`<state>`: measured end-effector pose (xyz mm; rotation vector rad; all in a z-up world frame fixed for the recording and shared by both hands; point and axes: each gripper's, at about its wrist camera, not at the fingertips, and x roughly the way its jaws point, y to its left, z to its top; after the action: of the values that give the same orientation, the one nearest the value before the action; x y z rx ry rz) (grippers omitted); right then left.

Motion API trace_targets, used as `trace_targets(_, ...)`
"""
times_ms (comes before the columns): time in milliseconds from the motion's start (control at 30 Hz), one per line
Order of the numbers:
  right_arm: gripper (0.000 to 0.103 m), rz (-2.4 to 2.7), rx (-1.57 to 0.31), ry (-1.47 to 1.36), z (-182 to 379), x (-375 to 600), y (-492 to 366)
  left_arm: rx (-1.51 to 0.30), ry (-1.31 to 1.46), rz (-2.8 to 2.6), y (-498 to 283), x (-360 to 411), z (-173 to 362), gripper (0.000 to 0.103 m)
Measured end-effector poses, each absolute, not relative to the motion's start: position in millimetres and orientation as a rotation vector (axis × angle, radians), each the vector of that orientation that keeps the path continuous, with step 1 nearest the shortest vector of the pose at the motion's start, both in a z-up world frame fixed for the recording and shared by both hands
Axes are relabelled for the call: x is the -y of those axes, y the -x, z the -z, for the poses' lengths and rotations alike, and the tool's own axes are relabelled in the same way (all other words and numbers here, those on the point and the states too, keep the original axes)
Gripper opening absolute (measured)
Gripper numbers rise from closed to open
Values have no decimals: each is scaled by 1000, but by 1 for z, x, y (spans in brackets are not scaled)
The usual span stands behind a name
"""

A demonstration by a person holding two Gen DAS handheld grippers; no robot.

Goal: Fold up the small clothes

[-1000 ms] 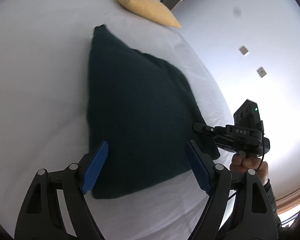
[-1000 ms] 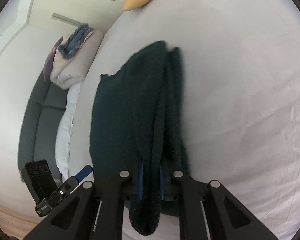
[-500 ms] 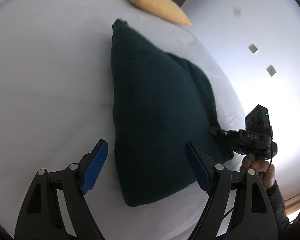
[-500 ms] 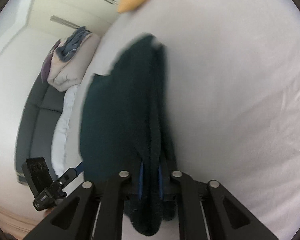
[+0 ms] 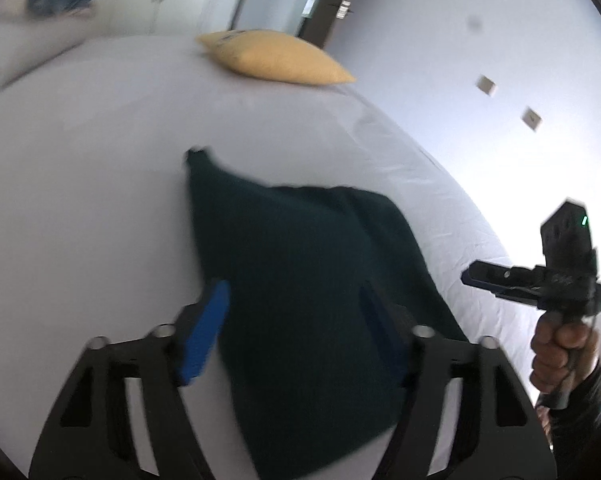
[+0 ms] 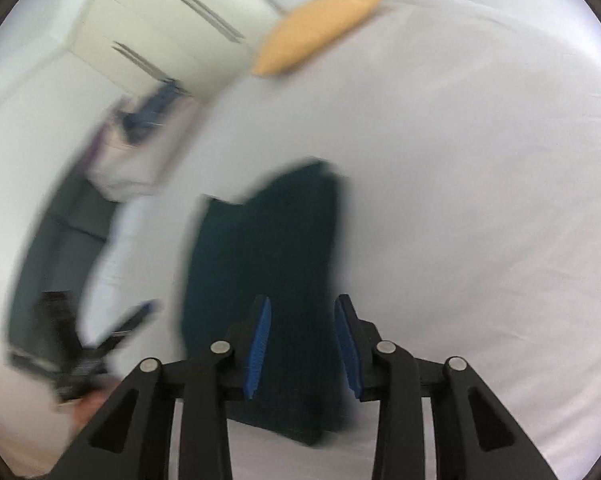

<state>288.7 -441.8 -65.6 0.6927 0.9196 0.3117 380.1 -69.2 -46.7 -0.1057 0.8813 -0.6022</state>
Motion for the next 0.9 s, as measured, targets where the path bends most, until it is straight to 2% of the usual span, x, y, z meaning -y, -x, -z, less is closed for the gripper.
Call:
trace_targets(33,31,-359,-917,-704,65,437,-296,-893,92,620,-391,78,49,41)
trace_targets(67,28,-408,-916,-716,65,430,-306,-909,89,641,-401,85,53,34)
trace_targets(100,27,-449,-914,-730,69,423,-318,-945,89,650,-416,91,62,32)
trace_targets(267,24,-439,-1014,-806,116,414,-378,-1041,177,673,-458,97,101,31)
trace_targets(300,7,-428,-1031,-804,126,419,-382,-1034,179,676,-456,99,104,31)
trace_targets(333,0,-428,-1042,-817,134,416,-386,-1023,173,676,-456,100,106,31)
trace_targets(400,0,-445,-1030,-906,149,431,-385,-1006,152,679,-456,103,111,31)
trace_targets(500,0,-450,-1000,-891,144,436,-366,-991,166,687,-453,98,111,31)
trace_targets(533,2,-455,-994,-878,140,436,-356,-987,172,688,-450,95,108,31)
trace_targets(600,27,-486,-965,-844,130,434,-333,-970,185,684,-436,89,104,32)
trace_targets(667,33,-497,-947,-815,128,426,-316,-937,150,671,-415,82,99,33)
trace_targets(700,33,-490,-949,-787,127,428,-303,-925,137,671,-403,75,94,37)
trace_targets(733,33,-489,-938,-775,125,429,-291,-913,122,676,-391,72,91,46)
trace_targets(767,33,-493,-924,-779,121,433,-281,-905,119,682,-380,69,87,49)
trace_targets(833,41,-472,-909,-796,118,443,-262,-880,115,661,-359,57,78,67)
trace_targets(867,49,-447,-901,-790,114,449,-252,-869,113,651,-351,51,75,71)
trace_targets(900,53,-440,-887,-789,111,452,-244,-850,118,638,-345,45,72,75)
